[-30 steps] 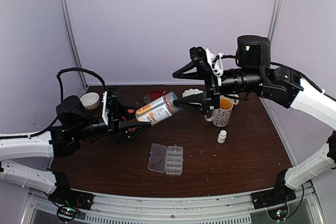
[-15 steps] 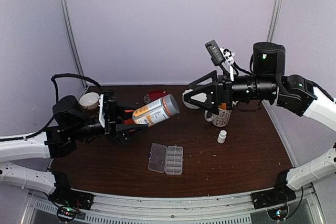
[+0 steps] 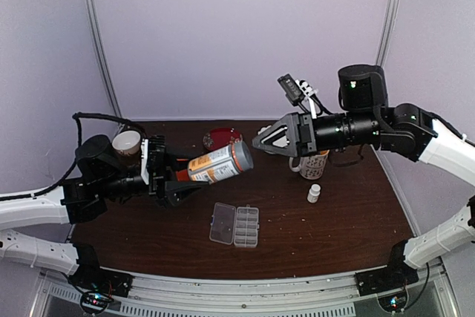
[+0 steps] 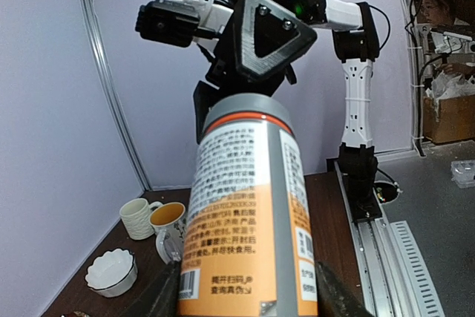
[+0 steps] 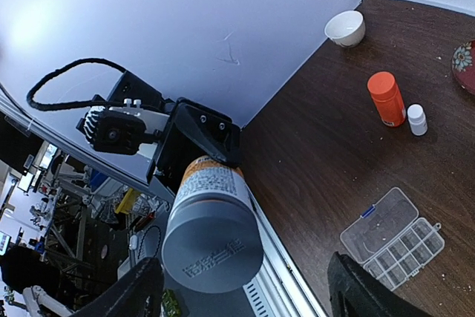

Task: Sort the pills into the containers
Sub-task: Unscrew the lid of the pill bottle.

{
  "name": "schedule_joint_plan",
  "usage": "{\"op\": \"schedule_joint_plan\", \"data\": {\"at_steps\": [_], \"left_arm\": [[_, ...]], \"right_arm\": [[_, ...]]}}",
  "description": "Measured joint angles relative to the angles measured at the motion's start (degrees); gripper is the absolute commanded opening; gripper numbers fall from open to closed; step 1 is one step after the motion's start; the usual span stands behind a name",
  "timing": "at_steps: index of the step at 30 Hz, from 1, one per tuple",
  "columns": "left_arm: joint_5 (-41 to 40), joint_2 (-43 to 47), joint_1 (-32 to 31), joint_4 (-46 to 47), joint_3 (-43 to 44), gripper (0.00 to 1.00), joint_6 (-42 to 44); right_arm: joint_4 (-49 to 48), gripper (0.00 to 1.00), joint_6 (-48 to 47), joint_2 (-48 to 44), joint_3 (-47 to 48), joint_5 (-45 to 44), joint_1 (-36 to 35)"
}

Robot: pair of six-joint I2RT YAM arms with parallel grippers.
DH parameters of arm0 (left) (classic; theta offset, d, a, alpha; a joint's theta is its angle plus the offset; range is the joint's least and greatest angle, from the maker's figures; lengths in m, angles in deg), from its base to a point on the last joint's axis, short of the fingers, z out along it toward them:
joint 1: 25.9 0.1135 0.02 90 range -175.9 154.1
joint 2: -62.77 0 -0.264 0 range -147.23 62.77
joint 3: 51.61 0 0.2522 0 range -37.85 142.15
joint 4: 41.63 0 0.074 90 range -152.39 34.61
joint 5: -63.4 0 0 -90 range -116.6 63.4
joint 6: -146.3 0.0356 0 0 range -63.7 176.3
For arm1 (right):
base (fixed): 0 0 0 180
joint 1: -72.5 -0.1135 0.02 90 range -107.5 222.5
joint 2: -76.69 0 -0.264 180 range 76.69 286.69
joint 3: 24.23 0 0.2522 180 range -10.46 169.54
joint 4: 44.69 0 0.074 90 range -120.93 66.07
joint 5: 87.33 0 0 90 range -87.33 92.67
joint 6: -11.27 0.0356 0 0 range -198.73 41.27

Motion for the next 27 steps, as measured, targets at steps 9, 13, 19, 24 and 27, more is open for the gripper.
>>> {"op": "schedule_joint_plan", "data": {"at_steps": [9, 13, 19, 24, 27], "left_arm": [[0.44, 0.04, 0.04, -1.33, 0.66, 0.00, 0.66], [0.85, 0.04, 0.04, -1.31, 0.76, 0.00, 0.76], [1.44, 0.04, 0.04, -1.33, 0.81, 0.00, 0.90], [1.07, -0.17, 0.02, -1.66, 0.85, 0.00, 0.90], [1.03, -0.17, 0.00, -1.70, 0.85, 0.00, 0.90]], "right_arm": [[0.87, 0.80, 1.92, 4.76, 2.99, 1.55, -1.53], [1.16, 0.85, 1.90, 4.92, 3.50, 2.08, -1.75], [0.83, 0.89, 2.12, 4.92, 3.50, 3.08, -2.05], [-1.01, 0.87, 2.16, 4.98, 3.45, 4.92, -3.13], [-1.51, 0.86, 2.21, 4.98, 3.32, 5.44, -3.28]]}}
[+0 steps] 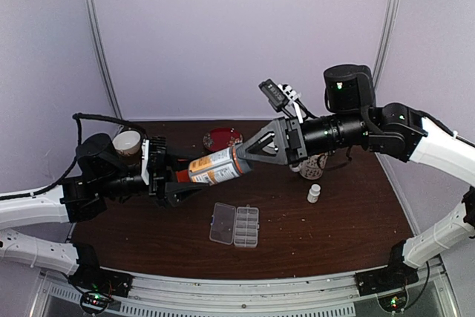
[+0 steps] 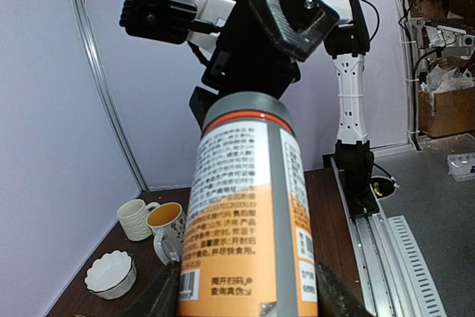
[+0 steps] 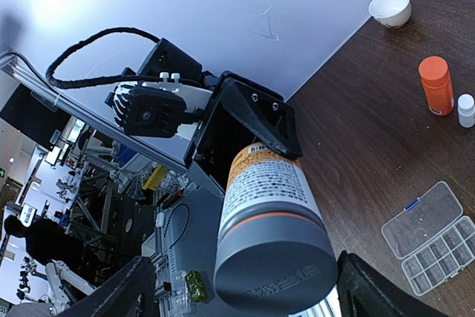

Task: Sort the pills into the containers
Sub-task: Unscrew the lid of the pill bottle.

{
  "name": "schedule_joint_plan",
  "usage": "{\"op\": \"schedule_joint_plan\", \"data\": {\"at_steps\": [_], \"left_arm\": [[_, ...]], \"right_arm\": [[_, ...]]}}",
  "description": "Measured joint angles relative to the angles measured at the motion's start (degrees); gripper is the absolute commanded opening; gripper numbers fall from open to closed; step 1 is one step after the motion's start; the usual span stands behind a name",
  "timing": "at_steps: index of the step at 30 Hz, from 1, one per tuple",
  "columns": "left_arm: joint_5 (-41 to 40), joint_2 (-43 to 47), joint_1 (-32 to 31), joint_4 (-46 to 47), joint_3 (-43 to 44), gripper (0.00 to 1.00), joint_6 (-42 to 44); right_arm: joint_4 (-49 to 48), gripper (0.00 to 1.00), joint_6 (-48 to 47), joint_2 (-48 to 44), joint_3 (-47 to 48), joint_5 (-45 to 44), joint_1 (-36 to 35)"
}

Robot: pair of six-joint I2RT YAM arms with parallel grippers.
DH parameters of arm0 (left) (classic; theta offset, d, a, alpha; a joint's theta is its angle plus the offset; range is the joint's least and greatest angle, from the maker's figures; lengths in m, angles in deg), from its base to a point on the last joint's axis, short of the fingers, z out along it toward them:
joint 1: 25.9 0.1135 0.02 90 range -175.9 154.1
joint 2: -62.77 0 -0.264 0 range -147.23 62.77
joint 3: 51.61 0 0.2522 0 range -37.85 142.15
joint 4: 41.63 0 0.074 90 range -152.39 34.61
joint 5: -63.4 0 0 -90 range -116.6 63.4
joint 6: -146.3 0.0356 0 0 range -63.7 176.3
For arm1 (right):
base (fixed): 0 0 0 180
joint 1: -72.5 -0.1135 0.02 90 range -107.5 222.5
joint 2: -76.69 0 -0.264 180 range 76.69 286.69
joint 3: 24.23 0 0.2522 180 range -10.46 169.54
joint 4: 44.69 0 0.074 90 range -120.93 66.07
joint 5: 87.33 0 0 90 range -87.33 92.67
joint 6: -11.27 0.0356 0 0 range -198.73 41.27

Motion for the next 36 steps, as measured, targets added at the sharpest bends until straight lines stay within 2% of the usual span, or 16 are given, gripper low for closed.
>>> {"op": "schedule_joint_plan", "data": {"at_steps": [2, 6, 14, 23, 27, 31, 33, 36], "left_arm": [[0.00, 0.00, 0.00, 0.00, 0.00, 0.00, 0.02], [-0.02, 0.00, 0.00, 0.00, 0.00, 0.00, 0.07], [0.00, 0.00, 0.00, 0.00, 0.00, 0.00, 0.07], [0.04, 0.00, 0.00, -0.11, 0.00, 0.00, 0.09], [0.04, 0.00, 0.00, -0.11, 0.00, 0.00, 0.11], [0.07, 0.00, 0.00, -0.24, 0.00, 0.00, 0.11], [0.07, 0.00, 0.00, -0.24, 0.00, 0.00, 0.11], [0.07, -0.02, 0.00, -0.24, 0.00, 0.00, 0.11]], "right_arm": [[0.15, 0.85, -0.02, 0.00, 0.00, 0.07, 0.00], [1.40, 0.77, -0.28, 0.17, 0.00, -0.09, -0.04], [4.11, 0.73, -1.38, 1.62, 0.20, -0.55, -0.31], [5.27, 0.73, -1.86, 2.47, 1.18, -0.79, -0.37], [5.27, 0.65, -1.99, 2.49, 1.25, -0.81, -0.37], [5.27, 0.79, -2.12, 2.54, 1.73, -0.98, -0.42], [5.22, 0.81, -1.90, 2.54, 1.79, -1.25, -0.42], [5.22, 0.66, -2.08, 2.54, 1.79, -1.62, -0.42]]}}
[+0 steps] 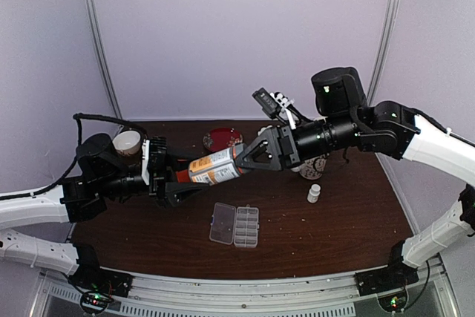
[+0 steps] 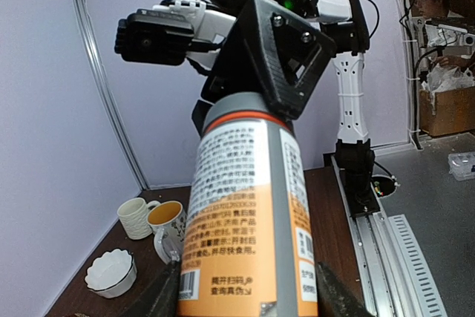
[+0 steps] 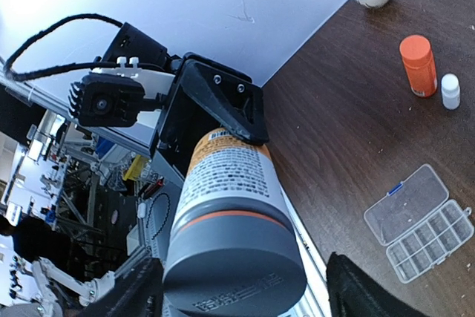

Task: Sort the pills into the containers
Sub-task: Unscrew the lid of the pill bottle.

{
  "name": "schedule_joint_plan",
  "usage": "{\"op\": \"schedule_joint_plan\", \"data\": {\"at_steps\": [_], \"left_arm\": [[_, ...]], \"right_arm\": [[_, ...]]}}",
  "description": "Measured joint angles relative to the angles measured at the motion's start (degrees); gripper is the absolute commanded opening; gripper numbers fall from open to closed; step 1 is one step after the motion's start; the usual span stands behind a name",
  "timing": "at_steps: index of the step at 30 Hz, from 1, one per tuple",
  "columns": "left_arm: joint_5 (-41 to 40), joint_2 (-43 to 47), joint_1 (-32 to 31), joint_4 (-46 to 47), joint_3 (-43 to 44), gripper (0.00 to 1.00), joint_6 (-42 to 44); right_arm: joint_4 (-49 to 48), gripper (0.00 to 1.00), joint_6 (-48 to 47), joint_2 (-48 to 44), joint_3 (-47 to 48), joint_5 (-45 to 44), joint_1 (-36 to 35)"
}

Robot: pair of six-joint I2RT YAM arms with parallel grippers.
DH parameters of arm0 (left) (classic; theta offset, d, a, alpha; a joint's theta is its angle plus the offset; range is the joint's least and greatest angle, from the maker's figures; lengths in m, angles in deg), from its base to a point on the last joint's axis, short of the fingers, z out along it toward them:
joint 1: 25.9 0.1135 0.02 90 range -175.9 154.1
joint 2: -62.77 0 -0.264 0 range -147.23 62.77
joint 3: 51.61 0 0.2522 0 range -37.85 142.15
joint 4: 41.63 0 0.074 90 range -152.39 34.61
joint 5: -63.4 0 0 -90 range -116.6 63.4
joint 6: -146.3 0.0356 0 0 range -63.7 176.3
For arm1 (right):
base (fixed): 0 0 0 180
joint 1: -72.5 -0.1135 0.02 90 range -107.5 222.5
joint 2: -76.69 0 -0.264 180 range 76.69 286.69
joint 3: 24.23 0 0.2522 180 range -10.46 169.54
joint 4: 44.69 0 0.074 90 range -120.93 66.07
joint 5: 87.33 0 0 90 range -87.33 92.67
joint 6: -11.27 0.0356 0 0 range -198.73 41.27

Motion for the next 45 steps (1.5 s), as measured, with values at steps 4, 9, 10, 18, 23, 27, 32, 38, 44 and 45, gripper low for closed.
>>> {"op": "schedule_joint_plan", "data": {"at_steps": [4, 9, 10, 18, 23, 27, 32, 38, 44, 45], "left_arm": [[-0.02, 0.00, 0.00, -0.02, 0.00, 0.00, 0.00], [-0.09, -0.04, 0.00, -0.17, 0.00, 0.00, 0.17], [-0.11, -0.04, 0.00, -0.15, 0.00, 0.00, 0.24], [-0.37, -0.26, 0.00, 0.83, 0.00, 0.00, 2.51], [0.24, -0.63, 0.00, 2.21, 0.00, 0.00, 0.46], [1.31, -0.68, 0.00, 2.78, 0.00, 0.00, -3.15], [2.58, -0.66, 0.00, 5.33, 0.02, 0.00, -7.85], [5.68, -1.60, -0.94, 4.94, 0.02, 0.00, -12.04], [6.78, -2.19, -1.40, 3.69, -0.04, 0.00, -13.55], [6.12, -2.16, -1.09, 4.15, -0.04, 0.00, -13.68]], "right_arm": [[0.02, 0.58, -0.11, 0.00, 0.02, 0.04, 0.00], [0.02, 0.41, -0.11, 0.00, 0.13, 0.15, 0.00], [0.00, 0.39, -0.31, 0.00, 0.13, 0.26, 0.00], [-0.20, 0.23, -8.83, -0.17, 0.11, 0.37, 0.00], [-1.05, 0.19, -29.55, -0.44, 0.09, 1.36, 0.13], [0.87, 0.11, -48.37, 0.02, 1.64, 2.78, 0.26], [6.29, 0.01, -69.64, 2.38, 7.93, 3.98, 0.17], [4.81, 0.17, -97.85, -1.07, 2.93, 2.89, -1.46], [-7.93, 1.00, -114.16, -7.65, -10.21, 1.11, -2.91], [-8.96, 1.00, -114.49, -8.26, -11.30, 1.27, -3.15]]}}
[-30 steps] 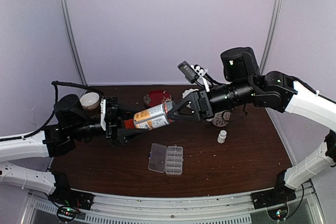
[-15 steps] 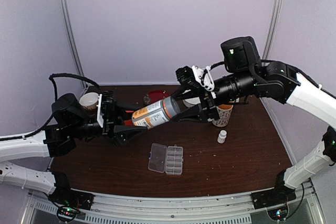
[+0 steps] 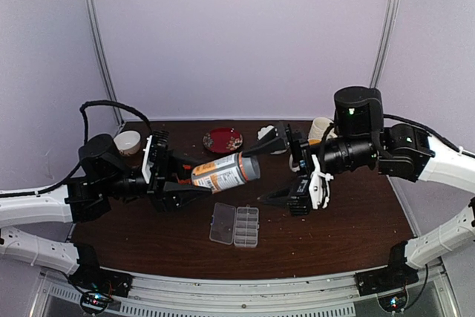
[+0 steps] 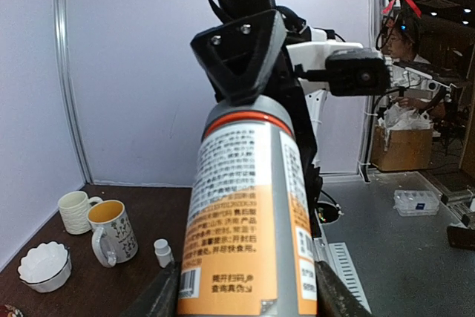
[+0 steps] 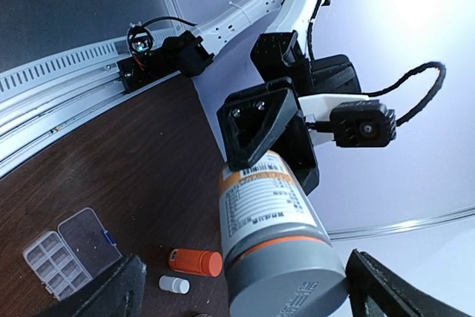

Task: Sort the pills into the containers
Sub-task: Unscrew the lid of the pill bottle.

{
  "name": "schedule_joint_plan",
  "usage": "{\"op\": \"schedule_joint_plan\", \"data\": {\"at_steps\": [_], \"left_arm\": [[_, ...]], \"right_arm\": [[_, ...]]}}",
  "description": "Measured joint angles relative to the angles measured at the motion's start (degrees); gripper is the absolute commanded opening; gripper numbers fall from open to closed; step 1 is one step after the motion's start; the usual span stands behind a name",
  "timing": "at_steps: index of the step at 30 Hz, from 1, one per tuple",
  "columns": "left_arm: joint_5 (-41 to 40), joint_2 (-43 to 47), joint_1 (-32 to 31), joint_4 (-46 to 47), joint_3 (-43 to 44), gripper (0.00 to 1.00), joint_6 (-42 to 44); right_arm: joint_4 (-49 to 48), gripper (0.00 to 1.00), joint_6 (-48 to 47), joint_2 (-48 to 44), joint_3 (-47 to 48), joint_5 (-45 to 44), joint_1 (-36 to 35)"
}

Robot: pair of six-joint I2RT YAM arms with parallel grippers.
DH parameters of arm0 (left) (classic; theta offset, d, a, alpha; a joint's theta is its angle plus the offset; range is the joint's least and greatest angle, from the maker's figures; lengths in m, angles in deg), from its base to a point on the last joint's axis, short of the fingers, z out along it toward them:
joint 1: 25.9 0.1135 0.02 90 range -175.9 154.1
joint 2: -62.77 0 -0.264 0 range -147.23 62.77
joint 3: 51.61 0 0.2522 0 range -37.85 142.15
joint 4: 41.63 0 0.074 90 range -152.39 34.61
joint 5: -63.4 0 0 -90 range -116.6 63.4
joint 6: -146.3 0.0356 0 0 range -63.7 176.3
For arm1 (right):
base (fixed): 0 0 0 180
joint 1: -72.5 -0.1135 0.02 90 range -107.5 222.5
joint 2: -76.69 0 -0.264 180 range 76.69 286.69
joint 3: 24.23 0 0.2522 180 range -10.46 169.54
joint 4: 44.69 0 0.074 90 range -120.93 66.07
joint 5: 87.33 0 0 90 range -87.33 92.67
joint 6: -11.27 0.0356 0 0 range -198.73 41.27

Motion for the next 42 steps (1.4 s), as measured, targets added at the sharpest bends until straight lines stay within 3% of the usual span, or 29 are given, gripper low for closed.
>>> {"op": "schedule_joint_plan", "data": {"at_steps": [3, 6, 13, 17, 21, 24, 31, 39, 42], "left_arm": [[-1.44, 0.15, 0.50, 0.66, 0.00, 0.00, -0.02], [-2.45, 0.74, 0.66, 0.81, 0.00, 0.00, 0.39], [-3.30, 1.55, 0.68, 0.44, 0.00, 0.00, 2.69], [-3.56, 1.55, 0.68, -0.52, 0.02, 0.00, 4.09], [-3.69, 1.53, 0.68, -0.94, 0.02, 0.00, 5.18], [-3.85, 1.49, 0.68, -0.96, 0.02, 0.00, 5.90], [-3.87, 1.44, 0.68, -1.11, 0.15, 0.00, 7.08], [-3.85, 1.36, 0.68, -1.51, 0.26, 0.00, 7.54], [-3.87, 1.36, 0.68, -2.08, 0.26, 0.00, 7.56]], "right_arm": [[-2.10, 1.00, 2.38, -1.64, -1.42, 0.90, -0.37], [-5.40, 1.00, 11.32, -5.33, -3.91, 1.64, -0.37], [-16.70, 1.00, 57.92, -16.13, -10.27, -6.84, -0.46], [-10.23, 1.00, 79.58, -14.43, -2.12, -11.52, -0.44], [0.09, 1.00, 93.55, -8.59, 8.31, -12.83, -0.46], [5.09, 1.00, 100.19, -5.84, 9.84, -12.52, -0.48], [12.50, 0.82, 112.10, 0.26, 10.86, -10.43, -0.48], [13.35, 0.82, 115.75, 4.81, 14.14, -8.48, -0.48], [13.42, 0.73, 116.08, 6.10, 14.32, -7.74, -0.48]]}}
